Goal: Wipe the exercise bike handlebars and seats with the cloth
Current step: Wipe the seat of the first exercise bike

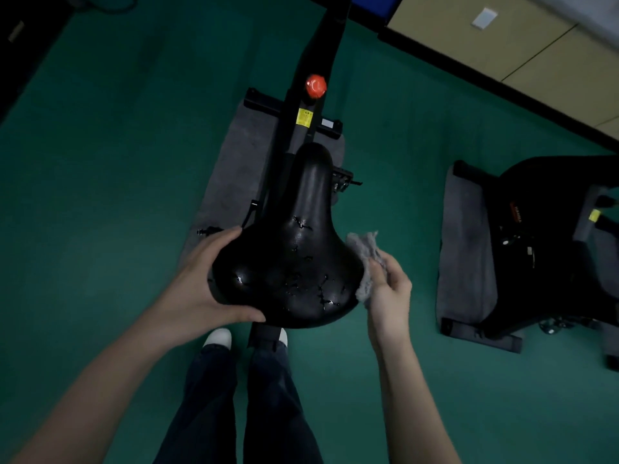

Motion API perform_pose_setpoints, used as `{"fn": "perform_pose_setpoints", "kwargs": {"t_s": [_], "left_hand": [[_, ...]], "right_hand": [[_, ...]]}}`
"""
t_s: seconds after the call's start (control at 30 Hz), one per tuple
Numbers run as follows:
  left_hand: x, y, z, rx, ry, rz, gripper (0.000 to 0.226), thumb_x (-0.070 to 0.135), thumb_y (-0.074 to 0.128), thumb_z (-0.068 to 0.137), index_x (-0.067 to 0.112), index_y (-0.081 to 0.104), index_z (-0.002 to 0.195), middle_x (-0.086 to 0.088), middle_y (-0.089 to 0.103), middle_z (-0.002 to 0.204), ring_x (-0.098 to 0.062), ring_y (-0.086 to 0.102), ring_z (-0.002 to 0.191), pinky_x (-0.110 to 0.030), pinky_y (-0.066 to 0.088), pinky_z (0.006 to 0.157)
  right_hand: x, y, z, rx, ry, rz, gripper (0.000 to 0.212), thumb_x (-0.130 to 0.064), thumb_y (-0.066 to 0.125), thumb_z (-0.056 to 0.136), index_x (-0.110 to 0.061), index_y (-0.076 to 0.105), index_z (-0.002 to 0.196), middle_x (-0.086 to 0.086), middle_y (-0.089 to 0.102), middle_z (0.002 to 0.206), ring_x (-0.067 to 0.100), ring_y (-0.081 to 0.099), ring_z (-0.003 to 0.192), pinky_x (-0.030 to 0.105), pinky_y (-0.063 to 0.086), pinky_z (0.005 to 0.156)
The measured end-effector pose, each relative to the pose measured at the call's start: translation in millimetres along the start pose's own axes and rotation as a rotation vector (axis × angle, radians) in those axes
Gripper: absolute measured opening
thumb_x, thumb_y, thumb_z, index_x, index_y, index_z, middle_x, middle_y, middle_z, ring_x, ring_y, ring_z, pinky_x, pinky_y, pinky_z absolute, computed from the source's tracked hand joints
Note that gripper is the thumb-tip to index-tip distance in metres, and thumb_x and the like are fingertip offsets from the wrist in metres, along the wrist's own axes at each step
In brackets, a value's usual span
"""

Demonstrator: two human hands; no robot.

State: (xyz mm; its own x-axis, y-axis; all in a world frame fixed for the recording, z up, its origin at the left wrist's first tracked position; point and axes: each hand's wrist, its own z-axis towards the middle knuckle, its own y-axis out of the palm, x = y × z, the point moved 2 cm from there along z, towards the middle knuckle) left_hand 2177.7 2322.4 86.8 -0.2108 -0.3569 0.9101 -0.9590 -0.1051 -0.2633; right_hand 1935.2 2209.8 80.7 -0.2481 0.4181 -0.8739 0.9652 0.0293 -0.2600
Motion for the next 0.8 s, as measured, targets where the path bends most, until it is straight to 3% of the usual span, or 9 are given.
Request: {"fn": "perform_pose_setpoints", "kwargs": {"t_s": [0.07,0.17,0.23,0.37,0.47,0.53,0.63,0.7,0.8], "left_hand": [[0,-2,0,-0.028,0.022,0.021,0.112,0.081,0.074,0.029,0.06,0.029,0.13,0.037,0.027,0.141,0.008,0.026,0.134,-0.016,0.019,0.109],[-1,-5,1,-0.06,0.034,0.058,0.114,0.079,0.075,0.029,0.06,0.027,0.13,0.044,0.023,0.138,0.013,0.023,0.133,-0.009,0.017,0.106],[-2,-5,1,-0.072,0.031,0.075,0.116,0.073,0.078,0.029,0.059,0.026,0.132,0.05,0.02,0.134,0.015,0.021,0.132,-0.004,0.016,0.104],[-5,-3,1,-0.096,0.047,0.089,0.12,0.063,0.084,0.035,0.053,0.022,0.137,0.049,0.015,0.135,0.013,0.018,0.134,-0.004,0.014,0.106],[-7,-2,2,-0.079,0.07,0.093,0.114,0.064,0.08,0.036,0.058,0.021,0.133,0.038,0.017,0.142,0.006,0.019,0.137,-0.02,0.016,0.113],[-9,-1,3,-0.058,0.074,0.074,0.109,0.064,0.078,0.037,0.06,0.022,0.13,0.037,0.02,0.141,0.004,0.022,0.137,-0.024,0.017,0.114],[-9,-1,4,-0.031,0.095,0.044,0.106,0.062,0.078,0.037,0.057,0.026,0.129,0.033,0.023,0.142,0.001,0.025,0.137,-0.021,0.018,0.113],[-10,0,4,-0.024,0.098,0.037,0.107,0.061,0.078,0.038,0.053,0.028,0.131,0.031,0.025,0.142,0.002,0.026,0.136,-0.02,0.019,0.112],[-12,1,3,-0.021,0.095,0.044,0.115,0.052,0.088,0.04,0.047,0.028,0.137,0.027,0.027,0.144,0.002,0.025,0.136,-0.028,0.022,0.114]], "right_hand": [[-1,6,-21,0.126,-0.174,-0.099,0.023,-0.015,0.05,0.091,-0.015,0.067,0.106,0.004,0.069,0.107,0.018,0.063,0.105,0.041,0.049,0.098],[-12,22,-49,0.16,-0.473,-0.24,0.03,-0.002,0.047,0.087,-0.013,0.067,0.107,0.005,0.063,0.113,0.009,0.057,0.113,0.024,0.046,0.097],[-14,26,-60,0.12,-0.572,-0.302,0.032,-0.003,0.045,0.088,-0.007,0.068,0.111,0.01,0.06,0.119,0.005,0.052,0.119,0.018,0.045,0.096],[-2,19,-63,0.188,-0.557,-0.267,0.036,0.005,0.045,0.087,-0.006,0.065,0.115,0.013,0.06,0.12,0.005,0.052,0.121,0.014,0.041,0.099],[-6,31,-62,0.366,-0.438,-0.167,0.035,-0.001,0.045,0.086,-0.008,0.066,0.113,0.009,0.062,0.119,0.011,0.056,0.118,0.01,0.041,0.094],[-11,46,-67,0.409,-0.501,-0.221,0.034,0.0,0.046,0.085,-0.007,0.068,0.111,0.008,0.063,0.117,0.018,0.058,0.116,0.02,0.047,0.095],[-10,68,-85,0.284,-0.726,-0.402,0.033,0.002,0.047,0.087,-0.005,0.068,0.112,0.001,0.057,0.125,0.019,0.055,0.122,0.039,0.047,0.102],[-4,67,-94,0.187,-0.822,-0.438,0.033,0.004,0.046,0.089,-0.002,0.067,0.114,-0.005,0.051,0.128,0.019,0.052,0.126,0.037,0.043,0.106],[2,49,-91,0.194,-0.8,-0.442,0.032,0.002,0.046,0.09,-0.002,0.065,0.115,0.005,0.055,0.127,0.019,0.052,0.125,0.032,0.043,0.106]]}}
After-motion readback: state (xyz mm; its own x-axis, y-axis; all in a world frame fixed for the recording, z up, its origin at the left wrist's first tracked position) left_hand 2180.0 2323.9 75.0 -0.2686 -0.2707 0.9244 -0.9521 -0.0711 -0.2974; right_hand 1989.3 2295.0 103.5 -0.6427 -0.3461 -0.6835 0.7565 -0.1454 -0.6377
